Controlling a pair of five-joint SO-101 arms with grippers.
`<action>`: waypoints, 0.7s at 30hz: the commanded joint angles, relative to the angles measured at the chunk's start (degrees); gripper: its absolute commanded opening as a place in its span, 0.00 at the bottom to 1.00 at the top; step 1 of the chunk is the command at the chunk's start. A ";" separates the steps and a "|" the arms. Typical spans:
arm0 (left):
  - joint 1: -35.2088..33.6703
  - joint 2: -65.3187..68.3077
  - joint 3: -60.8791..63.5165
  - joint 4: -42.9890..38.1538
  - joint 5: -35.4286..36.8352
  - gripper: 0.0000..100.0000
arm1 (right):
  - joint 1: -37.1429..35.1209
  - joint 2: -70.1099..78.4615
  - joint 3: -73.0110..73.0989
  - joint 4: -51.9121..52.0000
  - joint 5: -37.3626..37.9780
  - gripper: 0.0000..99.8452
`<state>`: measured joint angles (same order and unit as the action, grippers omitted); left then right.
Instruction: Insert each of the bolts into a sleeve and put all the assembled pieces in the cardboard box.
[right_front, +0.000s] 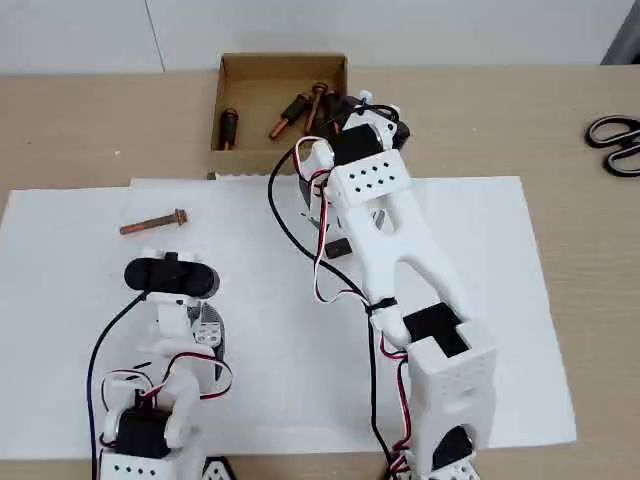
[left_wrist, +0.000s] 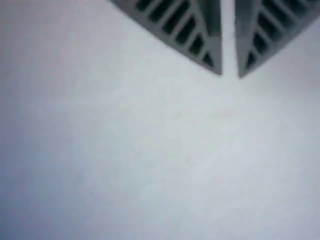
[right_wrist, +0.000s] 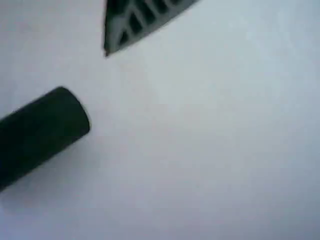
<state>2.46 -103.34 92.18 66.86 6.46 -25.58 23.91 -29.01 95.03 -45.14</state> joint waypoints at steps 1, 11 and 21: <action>-0.26 -0.53 -0.40 -1.14 0.26 0.01 | -0.48 -0.13 -2.46 -0.04 -0.44 0.21; -0.26 -0.53 -0.40 -1.14 0.26 0.01 | -0.13 6.73 -2.73 -2.86 -0.70 0.21; -0.26 -0.53 -0.40 -1.14 0.26 0.01 | -0.13 9.71 -2.73 -8.57 -0.35 0.21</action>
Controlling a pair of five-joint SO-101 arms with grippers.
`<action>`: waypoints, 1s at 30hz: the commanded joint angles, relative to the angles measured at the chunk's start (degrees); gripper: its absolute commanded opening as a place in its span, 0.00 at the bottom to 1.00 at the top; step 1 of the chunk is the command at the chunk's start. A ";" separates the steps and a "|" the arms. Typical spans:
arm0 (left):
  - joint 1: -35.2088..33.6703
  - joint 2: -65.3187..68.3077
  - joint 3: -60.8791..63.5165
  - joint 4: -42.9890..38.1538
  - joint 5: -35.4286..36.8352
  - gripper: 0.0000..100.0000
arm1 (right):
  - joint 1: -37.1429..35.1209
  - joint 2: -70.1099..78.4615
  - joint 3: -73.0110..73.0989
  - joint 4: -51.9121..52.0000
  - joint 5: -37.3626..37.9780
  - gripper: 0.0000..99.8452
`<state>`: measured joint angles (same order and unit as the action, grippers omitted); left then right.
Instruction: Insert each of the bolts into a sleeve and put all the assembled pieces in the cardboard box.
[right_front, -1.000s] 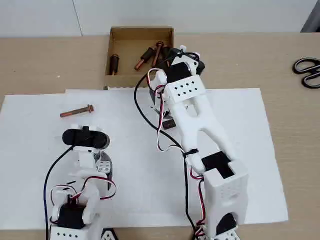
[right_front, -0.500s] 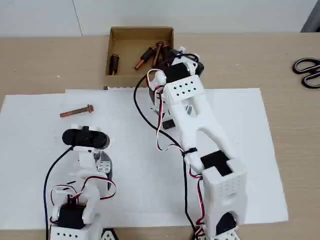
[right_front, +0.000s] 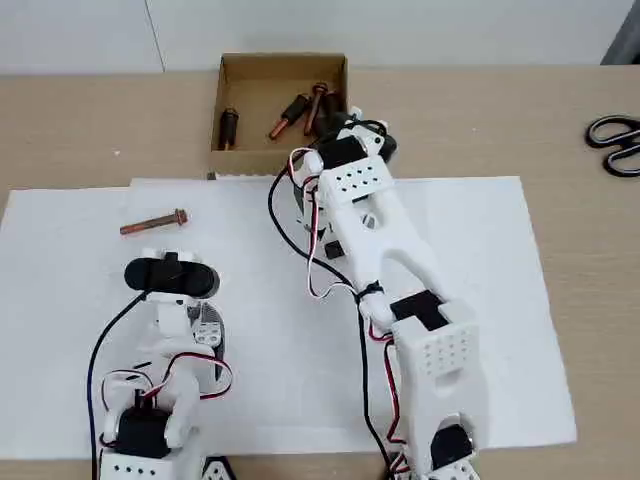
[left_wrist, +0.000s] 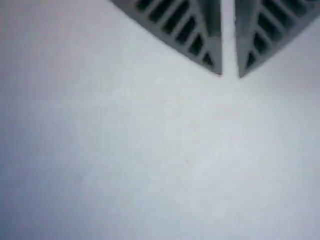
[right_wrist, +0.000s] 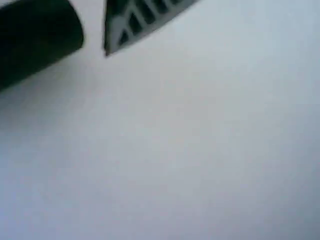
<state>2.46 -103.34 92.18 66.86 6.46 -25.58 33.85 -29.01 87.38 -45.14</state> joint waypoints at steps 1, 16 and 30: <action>-0.26 -0.53 -0.40 -1.14 0.26 0.01 | -0.13 0.31 -2.73 -0.92 -0.35 0.21; -0.26 -0.53 -0.40 -1.14 0.26 0.01 | 5.93 5.32 -2.73 -0.92 -0.35 0.21; -0.35 -0.53 -0.40 -1.14 0.26 0.01 | 6.37 4.88 -2.73 -0.31 -0.26 0.01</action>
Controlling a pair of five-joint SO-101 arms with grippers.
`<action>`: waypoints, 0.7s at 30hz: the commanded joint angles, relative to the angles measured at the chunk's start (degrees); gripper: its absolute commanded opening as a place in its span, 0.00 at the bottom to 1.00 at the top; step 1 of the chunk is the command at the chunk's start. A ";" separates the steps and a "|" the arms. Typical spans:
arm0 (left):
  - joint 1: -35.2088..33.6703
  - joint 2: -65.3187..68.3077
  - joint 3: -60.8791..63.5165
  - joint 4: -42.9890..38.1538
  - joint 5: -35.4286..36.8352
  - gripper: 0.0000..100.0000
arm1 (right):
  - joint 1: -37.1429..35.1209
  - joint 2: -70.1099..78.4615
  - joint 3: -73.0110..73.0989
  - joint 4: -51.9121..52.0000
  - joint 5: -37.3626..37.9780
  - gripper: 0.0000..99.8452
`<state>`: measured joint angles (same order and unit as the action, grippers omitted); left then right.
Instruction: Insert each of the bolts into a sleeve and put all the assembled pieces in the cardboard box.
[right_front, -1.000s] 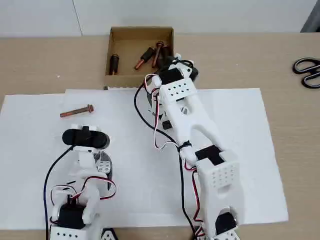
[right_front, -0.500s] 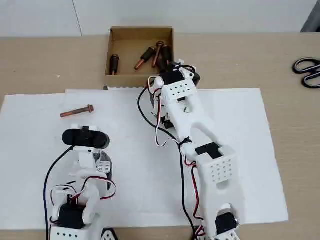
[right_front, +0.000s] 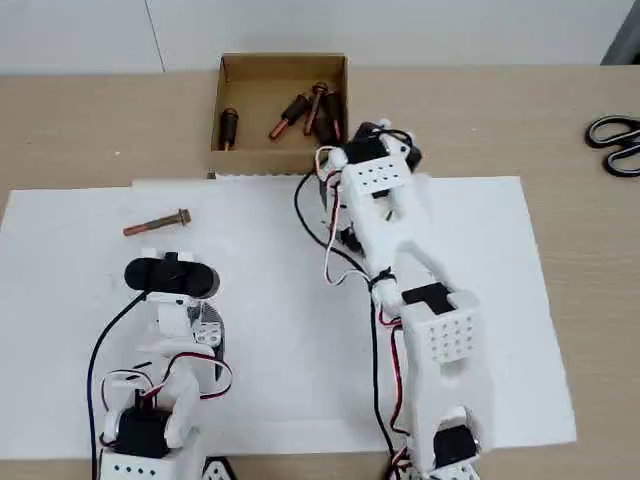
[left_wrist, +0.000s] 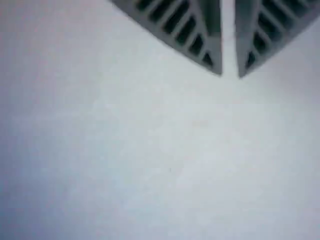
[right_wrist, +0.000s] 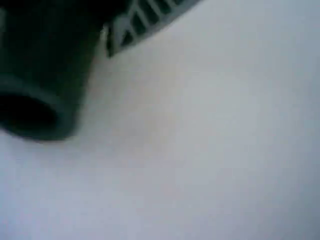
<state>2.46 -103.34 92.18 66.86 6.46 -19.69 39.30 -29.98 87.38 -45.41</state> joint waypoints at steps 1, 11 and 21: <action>-0.35 -0.53 -0.40 -1.14 0.26 0.01 | 0.48 -0.57 -1.76 -0.31 0.00 0.03; -0.35 -0.53 -0.40 -1.14 0.26 0.01 | 0.22 -1.89 -1.76 0.22 0.00 0.00; -0.35 -0.53 -0.40 -1.14 0.26 0.01 | -3.12 -12.97 -1.76 5.58 3.78 0.00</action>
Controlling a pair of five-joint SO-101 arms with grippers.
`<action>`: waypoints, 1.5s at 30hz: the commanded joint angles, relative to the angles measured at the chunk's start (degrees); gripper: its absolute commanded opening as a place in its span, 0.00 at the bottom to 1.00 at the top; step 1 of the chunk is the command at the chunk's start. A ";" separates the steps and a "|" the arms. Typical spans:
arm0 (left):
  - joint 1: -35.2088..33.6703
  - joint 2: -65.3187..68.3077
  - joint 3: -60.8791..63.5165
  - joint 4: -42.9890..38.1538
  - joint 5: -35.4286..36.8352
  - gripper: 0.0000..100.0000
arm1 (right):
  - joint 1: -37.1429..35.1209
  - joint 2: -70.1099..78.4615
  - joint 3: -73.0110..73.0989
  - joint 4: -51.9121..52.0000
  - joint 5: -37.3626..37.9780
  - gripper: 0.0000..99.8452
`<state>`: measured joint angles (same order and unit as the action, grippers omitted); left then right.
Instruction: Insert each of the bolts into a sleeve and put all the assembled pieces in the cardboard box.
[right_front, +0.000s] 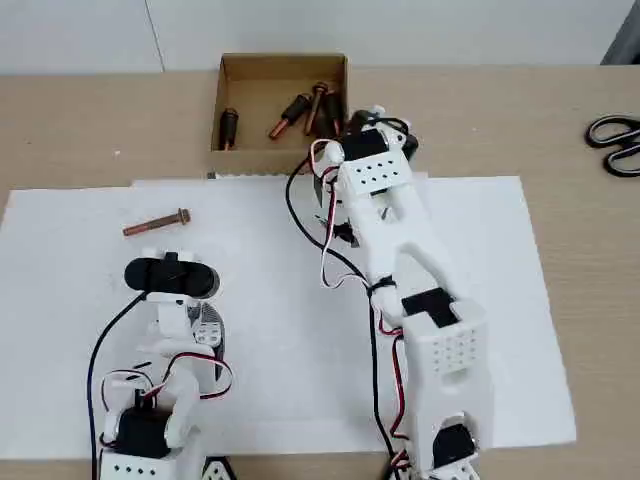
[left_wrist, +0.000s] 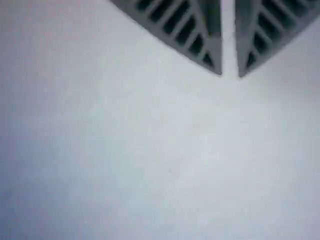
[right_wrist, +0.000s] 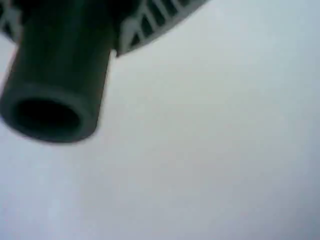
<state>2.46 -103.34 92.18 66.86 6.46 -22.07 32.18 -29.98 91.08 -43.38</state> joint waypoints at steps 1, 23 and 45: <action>-0.35 -0.53 -0.40 -1.14 0.26 0.01 | -1.19 -6.55 -1.76 2.77 2.29 0.00; -10.29 8.00 -18.51 0.70 -3.60 0.01 | -0.48 -35.21 26.46 4.00 9.32 0.00; -10.81 96.62 -91.82 22.86 -29.54 0.01 | 10.77 -37.85 32.79 3.21 9.76 0.00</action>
<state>-7.56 -13.85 7.08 88.22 -17.36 -12.04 -2.90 3.16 94.59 -34.33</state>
